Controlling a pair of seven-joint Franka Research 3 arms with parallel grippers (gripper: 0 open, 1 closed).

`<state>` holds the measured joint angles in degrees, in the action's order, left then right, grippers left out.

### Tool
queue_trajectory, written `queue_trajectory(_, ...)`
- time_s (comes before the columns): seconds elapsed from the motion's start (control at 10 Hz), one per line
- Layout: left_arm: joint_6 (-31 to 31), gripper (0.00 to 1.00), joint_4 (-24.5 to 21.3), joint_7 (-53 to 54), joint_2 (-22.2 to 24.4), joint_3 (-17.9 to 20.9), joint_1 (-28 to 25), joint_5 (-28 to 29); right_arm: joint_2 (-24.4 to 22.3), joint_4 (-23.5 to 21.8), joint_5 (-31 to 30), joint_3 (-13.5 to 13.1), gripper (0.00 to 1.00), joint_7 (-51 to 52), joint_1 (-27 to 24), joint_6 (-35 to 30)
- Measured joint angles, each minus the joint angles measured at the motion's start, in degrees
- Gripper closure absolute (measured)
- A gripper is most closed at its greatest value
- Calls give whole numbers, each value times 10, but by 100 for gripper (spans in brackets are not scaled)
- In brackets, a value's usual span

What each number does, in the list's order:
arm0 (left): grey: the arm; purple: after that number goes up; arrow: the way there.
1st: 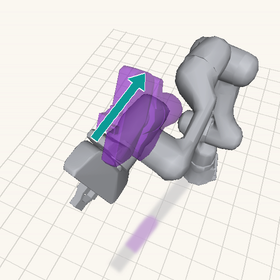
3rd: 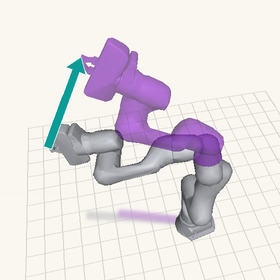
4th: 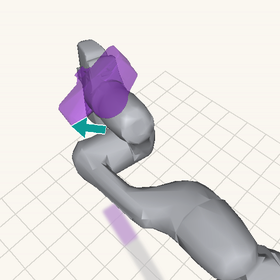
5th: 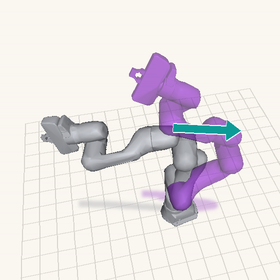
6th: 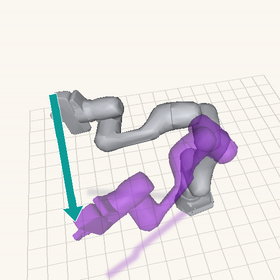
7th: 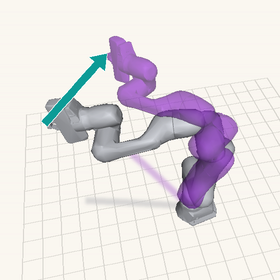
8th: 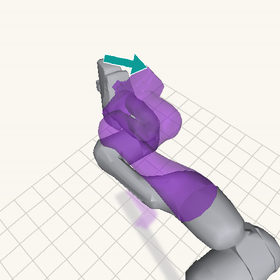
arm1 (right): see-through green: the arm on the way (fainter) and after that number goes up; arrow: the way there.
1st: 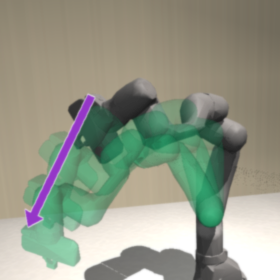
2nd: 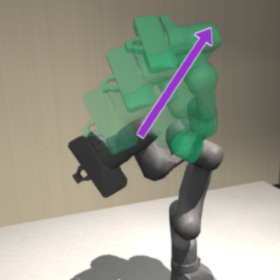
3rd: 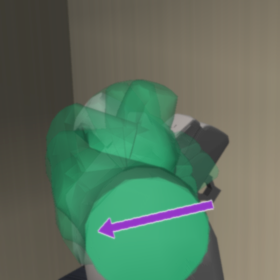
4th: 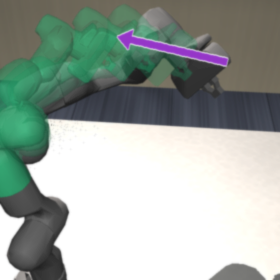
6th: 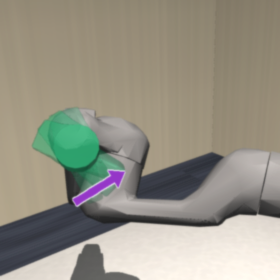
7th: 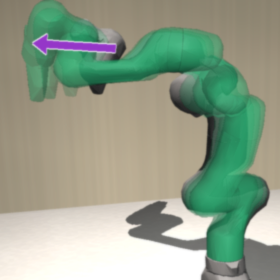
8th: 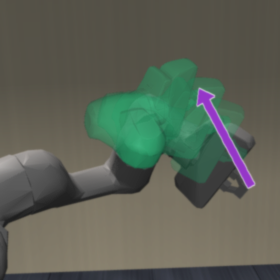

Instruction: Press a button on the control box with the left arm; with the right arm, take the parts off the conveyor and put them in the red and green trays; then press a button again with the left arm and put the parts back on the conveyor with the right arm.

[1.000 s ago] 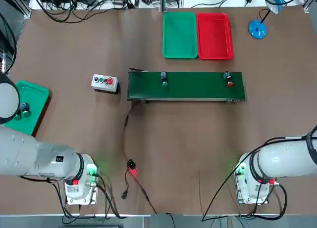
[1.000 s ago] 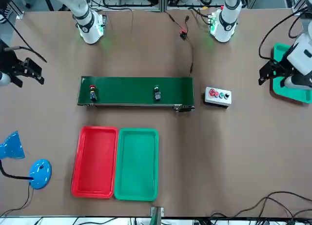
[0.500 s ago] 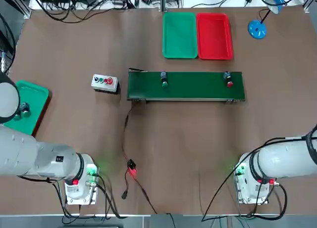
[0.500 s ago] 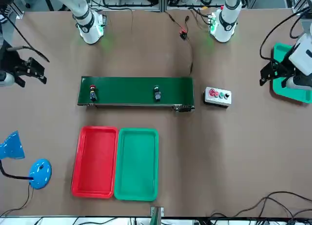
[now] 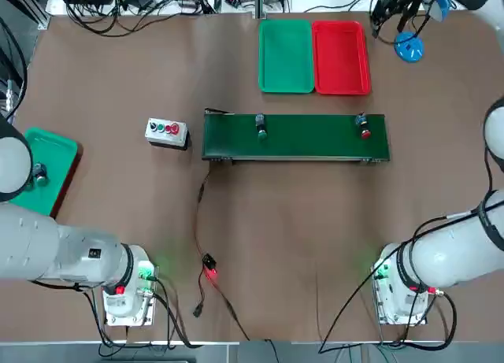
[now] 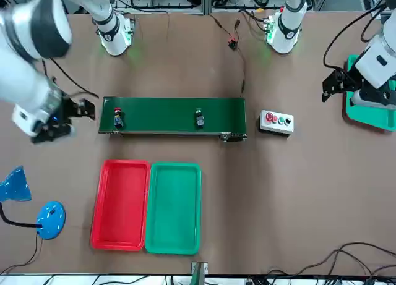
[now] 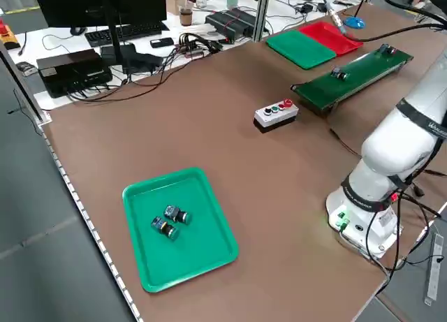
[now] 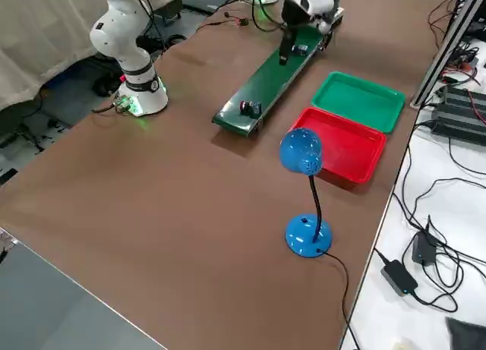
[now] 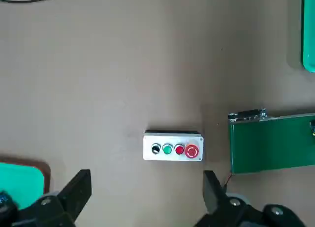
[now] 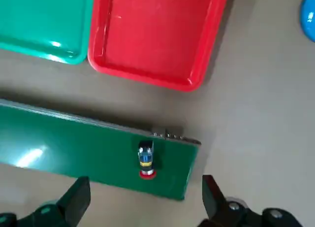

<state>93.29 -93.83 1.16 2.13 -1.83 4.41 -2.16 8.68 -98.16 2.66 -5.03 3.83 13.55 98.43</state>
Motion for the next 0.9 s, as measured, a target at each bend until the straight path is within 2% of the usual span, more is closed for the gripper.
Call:
queue_trajectory(0.2, -11, 0, 7, 0, 0, 3, -4, 0, -7, -129, 0, -1, 0, 0, 1, 140)
queue_trajectory(0.3, -13, 0, 7, 0, 0, 3, -6, 0, -18, -185, 0, -2, 0, 0, 1, 183)
queue_trajectory(0.6, -14, 0, 9, 0, 0, 0, -5, 0, -60, -312, 4, -2, 0, 0, 1, 284)
queue_trajectory(0.9, -14, 0, 16, 0, 0, -1, -5, 0, -71, -430, 19, 0, 0, -2, 17, 434)
